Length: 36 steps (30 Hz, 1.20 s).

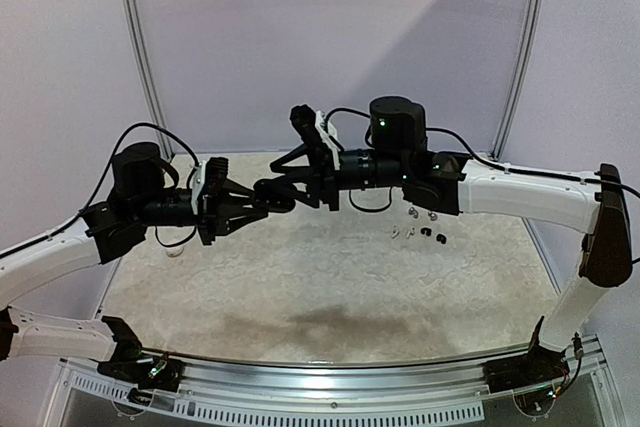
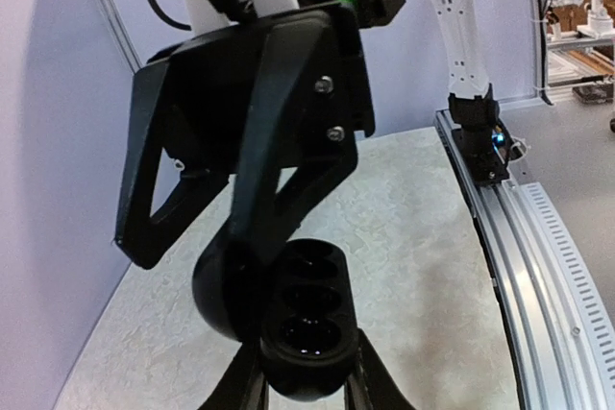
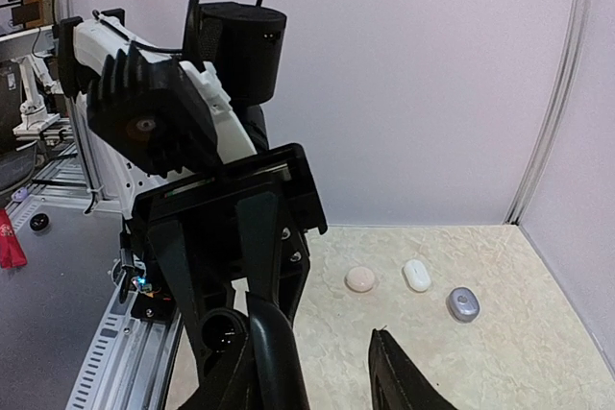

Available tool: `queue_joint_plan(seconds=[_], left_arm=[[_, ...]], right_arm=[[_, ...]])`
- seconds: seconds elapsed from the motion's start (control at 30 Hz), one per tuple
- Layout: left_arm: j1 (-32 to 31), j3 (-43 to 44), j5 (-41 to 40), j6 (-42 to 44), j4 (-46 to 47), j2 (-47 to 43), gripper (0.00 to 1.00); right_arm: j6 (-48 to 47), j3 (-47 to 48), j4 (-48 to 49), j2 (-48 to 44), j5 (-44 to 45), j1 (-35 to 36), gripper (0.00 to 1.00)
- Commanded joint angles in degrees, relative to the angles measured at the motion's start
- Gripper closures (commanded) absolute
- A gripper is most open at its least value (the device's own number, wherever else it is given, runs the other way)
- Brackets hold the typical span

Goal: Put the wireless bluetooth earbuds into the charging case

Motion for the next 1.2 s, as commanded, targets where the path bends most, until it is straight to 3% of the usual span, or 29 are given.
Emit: queue_joint_plan(seconds=[0.0,0.2,0.5,0.8,1.0,1.17], left_arm=[[-2.5,0.6,2.2,6.0,-3.3,-0.6,1.0],[-2.6,0.5,2.7,0.1,0.1,-0.7,1.0],[-2.1,-2.4,-1.4,-21.9,6.4,0.8,1.0],[-1.9,-3.6,-2.2,-28.5,9.4,2.7,1.0],[-1.6,-4.3,-3.9,-31.0,9.8,3.4,1.0],[-1.5,-4.2,-4.5,-30.5,9.9,3.6,1.0]], right_arm=[[1.4,1.2,-2.2,0.5,6.0,-0.8,0.6],[1.5,1.0,-3.6,1.2,6.3,-0.9,0.6],[1.5,3.3,-8.5,1.3,2.9,-1.3,0.52],[2.0,5.7,-10.2,1.3,-1.9,-2.0,0.43],[3.3,5.7,-11.0,-0.4,-7.8,-3.5,0.32],[5.1,6.1,-23.1,-4.6,3.3,-9.7,0.33]])
